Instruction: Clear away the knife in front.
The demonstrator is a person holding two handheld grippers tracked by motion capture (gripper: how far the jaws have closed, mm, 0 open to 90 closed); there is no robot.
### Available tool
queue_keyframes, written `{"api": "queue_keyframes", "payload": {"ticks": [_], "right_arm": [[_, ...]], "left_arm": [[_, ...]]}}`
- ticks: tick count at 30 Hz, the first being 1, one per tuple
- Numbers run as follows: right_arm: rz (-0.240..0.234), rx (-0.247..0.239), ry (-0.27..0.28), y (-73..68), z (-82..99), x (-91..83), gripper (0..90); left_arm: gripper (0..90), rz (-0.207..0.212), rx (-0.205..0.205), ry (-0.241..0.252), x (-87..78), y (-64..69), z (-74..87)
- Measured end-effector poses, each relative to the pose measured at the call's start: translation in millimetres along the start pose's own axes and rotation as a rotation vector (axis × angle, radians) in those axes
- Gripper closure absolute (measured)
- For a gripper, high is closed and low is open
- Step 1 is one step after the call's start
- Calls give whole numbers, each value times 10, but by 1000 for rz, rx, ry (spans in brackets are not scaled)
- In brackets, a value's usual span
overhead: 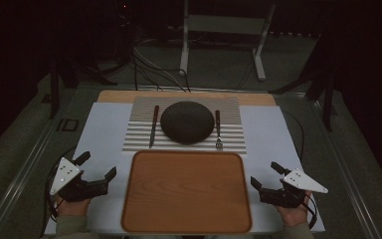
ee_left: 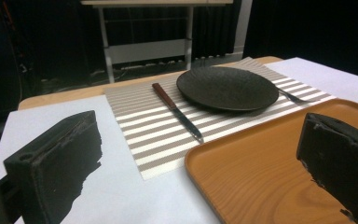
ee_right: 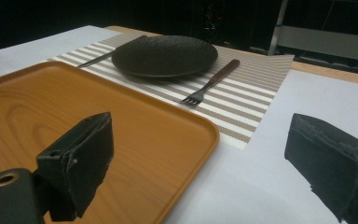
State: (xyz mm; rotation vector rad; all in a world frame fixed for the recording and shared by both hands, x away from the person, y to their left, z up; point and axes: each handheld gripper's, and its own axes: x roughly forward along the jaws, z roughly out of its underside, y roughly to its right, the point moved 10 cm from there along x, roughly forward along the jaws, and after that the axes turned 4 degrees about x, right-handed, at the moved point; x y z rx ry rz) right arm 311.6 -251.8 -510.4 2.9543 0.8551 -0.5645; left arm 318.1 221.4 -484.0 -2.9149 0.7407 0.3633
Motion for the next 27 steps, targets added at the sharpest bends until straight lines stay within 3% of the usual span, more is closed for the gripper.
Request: {"api": "queue_keyframes", "payload": {"ticks": [6, 11, 27], "right_arm": [[3, -2, -2, -4, 6, 2, 80], [8, -1, -3, -1, 14, -4, 80], [20, -2, -9, -18, 50, 8, 80]], "left_arm": [[3, -20, 5, -1, -9, -41, 9], [8, 0, -24, 6, 5, -28, -7], [3, -14, -36, -48, 56, -49, 5]]}}
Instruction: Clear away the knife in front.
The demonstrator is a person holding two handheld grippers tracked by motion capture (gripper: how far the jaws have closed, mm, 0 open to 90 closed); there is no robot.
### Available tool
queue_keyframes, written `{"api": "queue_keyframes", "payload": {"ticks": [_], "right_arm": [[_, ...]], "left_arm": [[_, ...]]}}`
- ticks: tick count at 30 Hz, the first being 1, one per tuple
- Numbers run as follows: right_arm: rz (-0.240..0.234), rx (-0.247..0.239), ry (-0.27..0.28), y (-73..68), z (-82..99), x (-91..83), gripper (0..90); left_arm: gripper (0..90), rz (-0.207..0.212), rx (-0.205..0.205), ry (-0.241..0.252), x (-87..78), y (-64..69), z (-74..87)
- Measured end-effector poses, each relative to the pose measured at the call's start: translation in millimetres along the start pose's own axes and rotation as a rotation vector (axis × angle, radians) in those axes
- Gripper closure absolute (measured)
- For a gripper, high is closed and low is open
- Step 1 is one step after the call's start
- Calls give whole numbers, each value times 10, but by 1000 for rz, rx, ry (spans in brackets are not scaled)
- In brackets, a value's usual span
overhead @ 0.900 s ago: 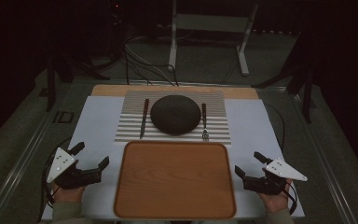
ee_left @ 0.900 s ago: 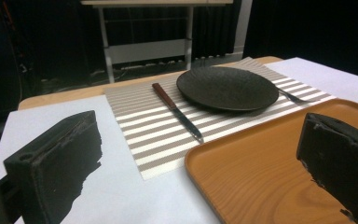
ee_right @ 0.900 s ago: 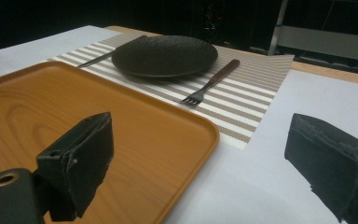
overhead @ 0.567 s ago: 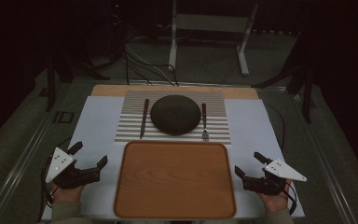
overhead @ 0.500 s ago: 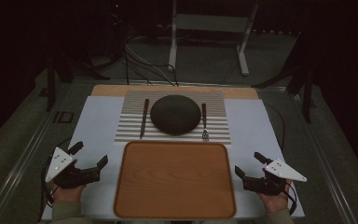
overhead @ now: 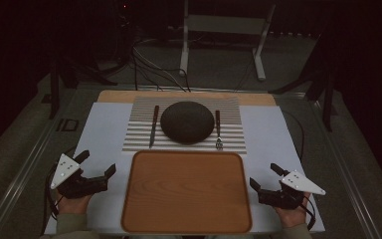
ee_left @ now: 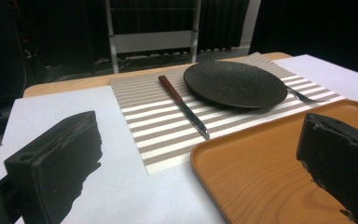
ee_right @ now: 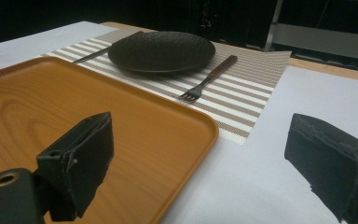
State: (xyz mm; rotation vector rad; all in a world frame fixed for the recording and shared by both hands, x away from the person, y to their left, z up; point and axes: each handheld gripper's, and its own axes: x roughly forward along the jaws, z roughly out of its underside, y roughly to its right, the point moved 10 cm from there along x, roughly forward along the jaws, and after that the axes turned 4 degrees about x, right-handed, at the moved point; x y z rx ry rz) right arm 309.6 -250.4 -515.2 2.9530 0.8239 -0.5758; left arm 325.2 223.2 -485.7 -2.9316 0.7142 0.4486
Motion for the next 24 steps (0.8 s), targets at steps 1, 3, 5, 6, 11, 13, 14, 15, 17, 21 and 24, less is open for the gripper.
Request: {"api": "queue_keyframes", "payload": {"ticks": [1, 3, 5, 6, 11, 13, 14, 15, 17, 21, 24], "right_arm": [[0, 1, 0, 2, -1, -1, 80], [1, 3, 1, 3, -2, -2, 80], [1, 3, 2, 4, -2, -2, 80], [1, 3, 1, 3, -3, -2, 80], [4, 3, 5, 10, -7, -4, 80], [4, 4, 5, 9, -9, -5, 80], [4, 2, 6, 10, -9, -4, 81], [4, 2, 6, 9, -9, -4, 80], [4, 3, 5, 7, -8, -3, 81], [4, 2, 5, 10, -8, -2, 80], [1, 1, 5, 6, -8, -1, 81]], "left_arm": [[3, 1, 0, -4, 4, 1, 1], [3, 1, 0, -8, 12, 3, 2], [3, 0, 4, -10, 16, 2, 4], [3, -2, 4, -11, 23, -2, 2], [3, -4, 3, -17, 42, -14, -5], [3, -2, 5, -20, 52, -20, -11], [3, -2, 5, -21, 56, -20, -16], [3, -1, 8, -23, 58, -22, -22], [3, -2, 12, -25, 67, -22, -35], [3, -2, 18, -32, 85, -31, -48], [3, -5, 18, -36, 94, -44, -52]]}}
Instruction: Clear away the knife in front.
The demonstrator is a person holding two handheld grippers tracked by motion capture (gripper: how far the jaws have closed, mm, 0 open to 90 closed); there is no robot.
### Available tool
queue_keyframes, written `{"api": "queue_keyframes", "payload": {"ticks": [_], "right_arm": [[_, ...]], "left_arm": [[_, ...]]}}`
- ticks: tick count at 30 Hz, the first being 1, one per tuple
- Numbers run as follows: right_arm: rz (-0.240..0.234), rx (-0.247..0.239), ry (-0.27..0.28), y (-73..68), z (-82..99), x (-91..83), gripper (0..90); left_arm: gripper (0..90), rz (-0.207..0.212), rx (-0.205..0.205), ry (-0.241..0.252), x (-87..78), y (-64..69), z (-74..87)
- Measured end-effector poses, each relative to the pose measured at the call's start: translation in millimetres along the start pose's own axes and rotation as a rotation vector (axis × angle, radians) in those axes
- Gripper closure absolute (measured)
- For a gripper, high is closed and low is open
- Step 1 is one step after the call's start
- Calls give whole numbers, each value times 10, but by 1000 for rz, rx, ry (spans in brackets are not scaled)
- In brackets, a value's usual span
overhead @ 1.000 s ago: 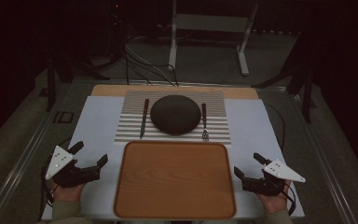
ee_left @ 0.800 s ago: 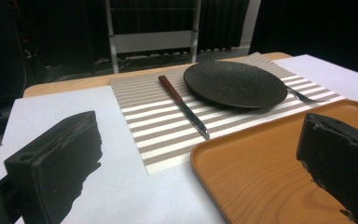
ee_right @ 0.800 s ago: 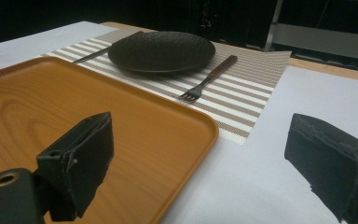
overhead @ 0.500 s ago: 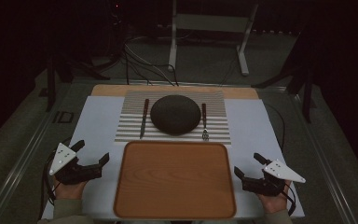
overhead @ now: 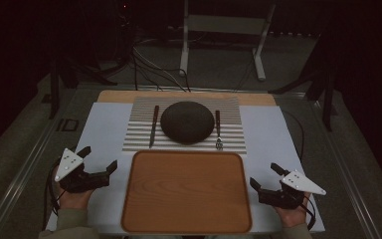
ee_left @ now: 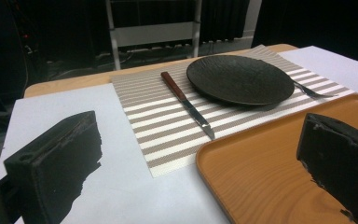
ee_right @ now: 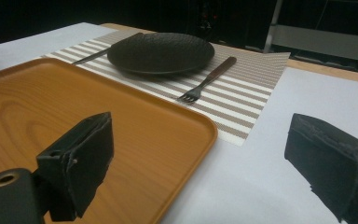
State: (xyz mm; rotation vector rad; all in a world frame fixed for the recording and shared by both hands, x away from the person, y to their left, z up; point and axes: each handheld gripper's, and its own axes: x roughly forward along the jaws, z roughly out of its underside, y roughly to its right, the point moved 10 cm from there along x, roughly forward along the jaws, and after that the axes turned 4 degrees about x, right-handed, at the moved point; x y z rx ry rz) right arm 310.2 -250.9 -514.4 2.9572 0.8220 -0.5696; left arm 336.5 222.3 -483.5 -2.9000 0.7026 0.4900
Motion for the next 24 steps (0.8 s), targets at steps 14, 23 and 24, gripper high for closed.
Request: {"api": "queue_keyframes", "payload": {"ticks": [14, 23, 24], "right_arm": [[-1, -2, -2, -5, 4, 5, 80], [0, -3, -2, -1, 2, 4, 81], [0, -3, -3, -1, 3, 3, 80]], "left_arm": [[3, -1, 17, -10, 66, -28, -82], [3, -3, 25, -11, 113, -50, -136], [3, -5, 26, -12, 121, -52, -145]]}}
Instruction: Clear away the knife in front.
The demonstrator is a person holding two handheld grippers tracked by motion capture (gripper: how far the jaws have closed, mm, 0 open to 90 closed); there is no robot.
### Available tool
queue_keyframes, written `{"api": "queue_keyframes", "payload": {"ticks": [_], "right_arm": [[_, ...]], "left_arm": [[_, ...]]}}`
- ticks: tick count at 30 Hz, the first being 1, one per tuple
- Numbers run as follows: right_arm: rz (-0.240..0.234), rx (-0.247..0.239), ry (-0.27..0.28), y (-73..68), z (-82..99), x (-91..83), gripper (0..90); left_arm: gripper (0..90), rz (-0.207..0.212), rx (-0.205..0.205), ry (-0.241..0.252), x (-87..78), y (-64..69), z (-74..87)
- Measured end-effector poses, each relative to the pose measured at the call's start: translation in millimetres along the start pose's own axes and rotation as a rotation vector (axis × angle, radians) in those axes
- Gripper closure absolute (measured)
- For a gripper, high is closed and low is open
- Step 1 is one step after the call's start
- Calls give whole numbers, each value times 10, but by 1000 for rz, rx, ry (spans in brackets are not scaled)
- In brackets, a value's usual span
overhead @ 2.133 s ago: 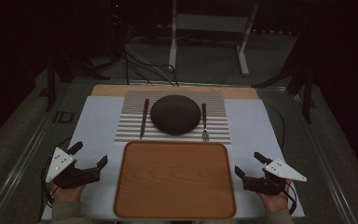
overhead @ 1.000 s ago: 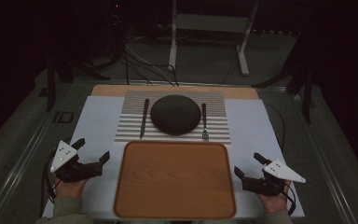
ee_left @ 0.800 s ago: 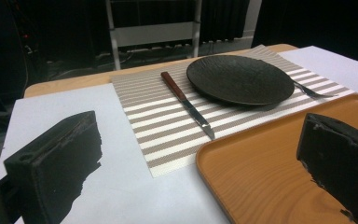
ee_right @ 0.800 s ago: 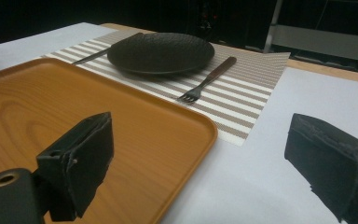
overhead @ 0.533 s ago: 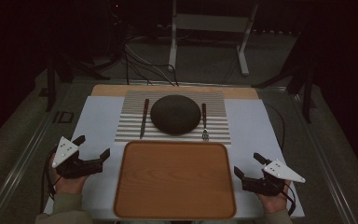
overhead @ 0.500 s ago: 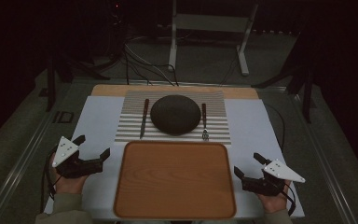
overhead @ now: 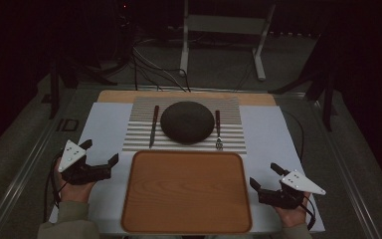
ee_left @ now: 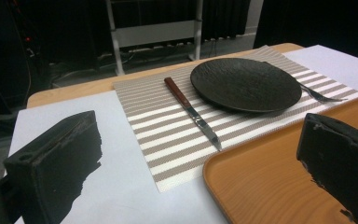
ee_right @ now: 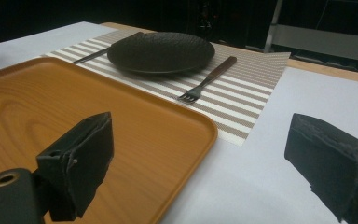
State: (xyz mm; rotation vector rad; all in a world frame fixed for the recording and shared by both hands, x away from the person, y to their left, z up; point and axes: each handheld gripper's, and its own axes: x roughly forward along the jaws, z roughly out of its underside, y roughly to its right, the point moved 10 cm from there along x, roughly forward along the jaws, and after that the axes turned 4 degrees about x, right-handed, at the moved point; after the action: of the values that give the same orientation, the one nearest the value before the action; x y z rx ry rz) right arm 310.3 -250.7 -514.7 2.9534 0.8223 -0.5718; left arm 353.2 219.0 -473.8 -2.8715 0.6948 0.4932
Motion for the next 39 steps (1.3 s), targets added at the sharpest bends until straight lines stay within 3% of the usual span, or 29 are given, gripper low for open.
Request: {"api": "queue_keyframes", "payload": {"ticks": [39], "right_arm": [[1, -1, 0, 1, -1, -1, 80]], "left_arm": [[3, -18, 54, -53, 351, 5, -196]]}}
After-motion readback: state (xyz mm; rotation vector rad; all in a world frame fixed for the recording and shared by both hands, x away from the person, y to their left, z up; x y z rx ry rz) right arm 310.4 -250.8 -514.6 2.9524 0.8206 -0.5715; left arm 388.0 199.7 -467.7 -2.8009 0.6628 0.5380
